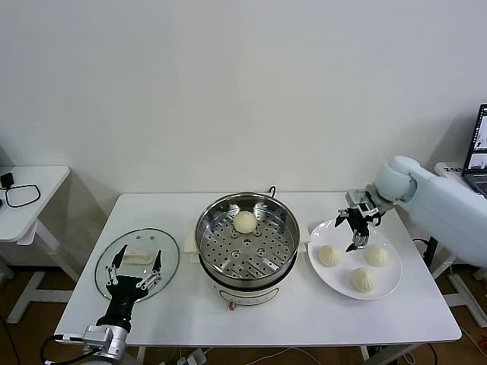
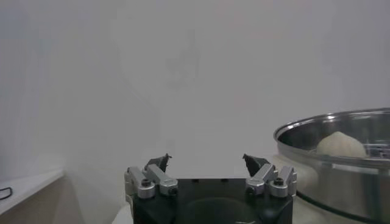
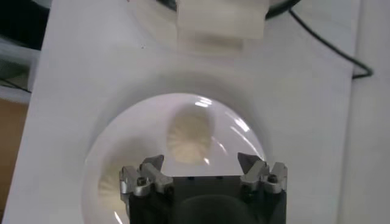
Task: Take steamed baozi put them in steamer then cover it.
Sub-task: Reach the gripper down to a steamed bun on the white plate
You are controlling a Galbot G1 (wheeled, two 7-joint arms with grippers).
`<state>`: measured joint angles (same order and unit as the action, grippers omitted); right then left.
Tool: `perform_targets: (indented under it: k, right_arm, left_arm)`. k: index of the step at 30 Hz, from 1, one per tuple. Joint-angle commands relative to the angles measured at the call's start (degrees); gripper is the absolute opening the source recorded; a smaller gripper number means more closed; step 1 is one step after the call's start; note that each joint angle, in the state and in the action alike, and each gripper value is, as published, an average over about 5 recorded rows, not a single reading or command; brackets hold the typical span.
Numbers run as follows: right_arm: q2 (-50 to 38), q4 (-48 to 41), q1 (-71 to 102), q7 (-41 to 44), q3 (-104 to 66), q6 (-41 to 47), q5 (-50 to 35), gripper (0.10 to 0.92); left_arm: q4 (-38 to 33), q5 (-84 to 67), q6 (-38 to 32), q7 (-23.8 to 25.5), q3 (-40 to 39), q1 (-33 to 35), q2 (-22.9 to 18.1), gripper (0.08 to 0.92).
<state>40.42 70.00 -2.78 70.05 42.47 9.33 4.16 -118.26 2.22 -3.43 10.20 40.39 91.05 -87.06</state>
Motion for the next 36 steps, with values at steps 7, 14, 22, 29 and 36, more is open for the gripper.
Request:
perform_targets:
  k: [7, 14, 22, 29, 36]
  right_arm:
    - [3.2, -4.1, 7.5, -2.3, -5.4, 1.1, 3.2, 0.823]
    - [4.8, -5.4, 8.3, -3.1, -6.2, 0.5, 5.1, 0.823]
    - [6.9, -6.8, 9.2, -3.8, -7.1, 0.1, 6.2, 0.823]
    - [7.7, -7.5, 9.4, -3.7, -7.4, -0.2, 6.8, 0.823]
    - [7.9, -7.8, 10.0, -3.4, -7.8, -0.4, 7.7, 0.823]
  left_arm:
    - [0.8, 0.1, 0.1, 0.0, -0.2, 0.0, -0.1, 0.823]
    - [1.1, 0.2, 0.2, 0.0, -0.2, -0.3, -0.1, 0.823]
    - [2.0, 0.5, -0.1, 0.1, 0.2, -0.3, 0.0, 0.823]
    - [1.6, 0.4, -0.1, 0.1, 0.4, -0.3, 0.0, 0.823]
    - [1.8, 0.4, -0.1, 0.1, 0.3, -0.3, 0.0, 0.823]
